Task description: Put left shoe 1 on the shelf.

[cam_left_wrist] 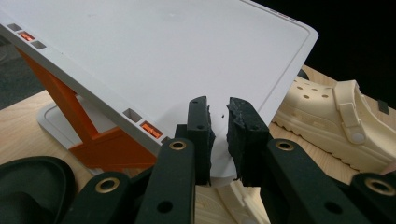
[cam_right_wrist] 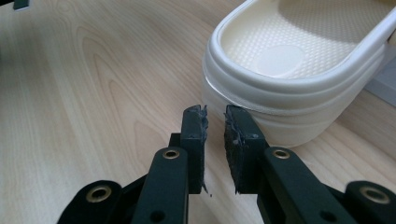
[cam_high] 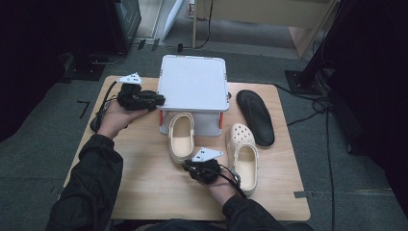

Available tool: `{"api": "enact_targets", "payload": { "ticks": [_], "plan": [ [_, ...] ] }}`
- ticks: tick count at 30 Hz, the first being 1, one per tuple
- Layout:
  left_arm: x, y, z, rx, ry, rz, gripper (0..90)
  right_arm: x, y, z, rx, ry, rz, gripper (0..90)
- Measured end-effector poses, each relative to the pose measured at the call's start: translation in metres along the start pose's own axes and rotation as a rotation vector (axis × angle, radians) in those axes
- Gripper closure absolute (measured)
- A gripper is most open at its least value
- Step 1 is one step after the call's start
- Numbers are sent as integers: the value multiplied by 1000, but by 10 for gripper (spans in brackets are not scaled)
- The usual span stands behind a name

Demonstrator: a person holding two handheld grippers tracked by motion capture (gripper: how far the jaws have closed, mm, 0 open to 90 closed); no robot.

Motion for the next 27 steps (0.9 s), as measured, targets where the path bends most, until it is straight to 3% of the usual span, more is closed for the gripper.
{"api": "enact_targets", "payload": {
  "ticks": [12,17,27],
  "plan": [
    [0,0,0,-3,1,0,797,-15,-15,17,16,-17,-13,778],
    [0,0,0,-2,0,4,797,-23,-23,24,12,-49,0,775],
    [-2,0,-1,-2,5,7,796,-41,-33,35,1,-54,-47,781]
  ]
}}
Point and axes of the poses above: each handheld gripper's, and its own axes: y roughly backward along the jaws, z roughly out of its top, x roughly to its left, the point moved 6 cm from there along -y, roughly forward along the jaws, and after that the axes turned 8 degrees about x, right-handed, at the moved point
